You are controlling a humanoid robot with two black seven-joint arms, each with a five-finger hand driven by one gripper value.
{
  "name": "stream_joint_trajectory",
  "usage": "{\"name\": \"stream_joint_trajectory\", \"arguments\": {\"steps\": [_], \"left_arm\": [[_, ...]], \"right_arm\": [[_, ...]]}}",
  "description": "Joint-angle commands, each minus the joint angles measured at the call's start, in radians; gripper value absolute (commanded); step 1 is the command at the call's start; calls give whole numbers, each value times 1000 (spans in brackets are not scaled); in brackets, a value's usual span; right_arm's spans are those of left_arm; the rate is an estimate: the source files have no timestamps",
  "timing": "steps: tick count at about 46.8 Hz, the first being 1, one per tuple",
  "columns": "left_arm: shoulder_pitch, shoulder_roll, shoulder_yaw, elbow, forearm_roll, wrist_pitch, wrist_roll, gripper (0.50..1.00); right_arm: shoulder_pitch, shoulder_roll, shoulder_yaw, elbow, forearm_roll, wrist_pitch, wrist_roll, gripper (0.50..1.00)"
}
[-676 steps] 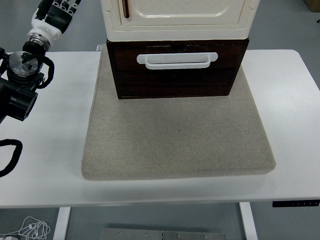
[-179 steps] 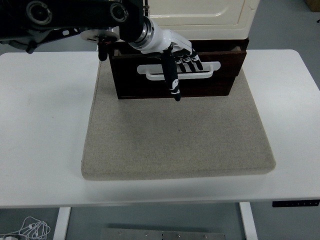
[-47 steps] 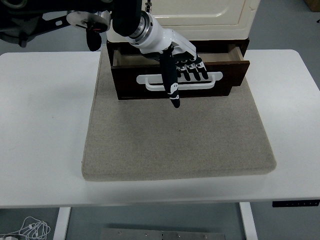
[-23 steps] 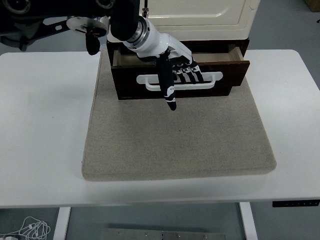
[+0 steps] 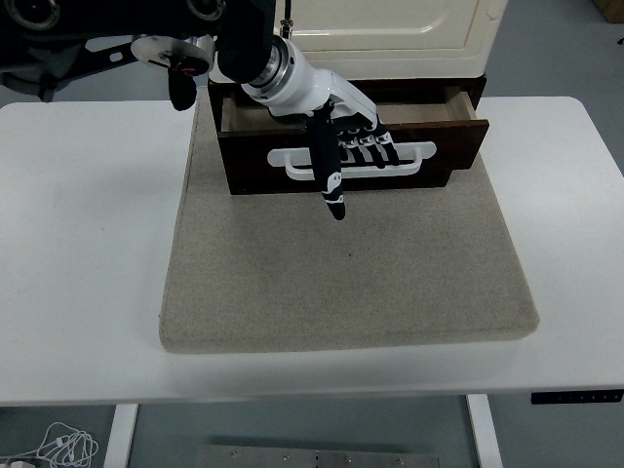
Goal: Open the drawer under the combination cabinet
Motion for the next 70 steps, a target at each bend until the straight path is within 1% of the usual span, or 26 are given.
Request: {"name": "stream_joint_trajectory", "arguments": {"steps": [1,19,26,31,38,48,54,59,62,65,70], "left_arm": [[0,1,-2,-1,-1,-3,0,1000],[-9,6,-20,-17,-7,-28,0,1000],[-14,10,-51,-15,-8,-39,0,1000],[-15,15,-95,-11,-10,-39,0,1000],[-9,26,-204,6,-4,-33,-15,1000],[2,56,-443,61,-2,-27,-35,1000],[-2,56,-543,150,-2,-25,-83,1000],[2,61,-635,210,-2,-23,-107,1000],[3,79,-695,245,-2,-22,-124,1000],[6,98,-747,279,-2,-10,-152,1000],[12,125,-822,345,-2,30,-193,1000]], "right_arm": [[0,0,0,0,0,0,0,926],[0,0,0,0,0,0,0,926],[0,0,0,0,0,0,0,926],[0,0,0,0,0,0,0,926],[0,0,0,0,0,0,0,926],[0,0,0,0,0,0,0,926],[0,0,0,0,0,0,0,926],[0,0,0,0,0,0,0,926],[0,0,0,0,0,0,0,926],[0,0,0,0,0,0,0,926],[0,0,0,0,0,0,0,926]]}}
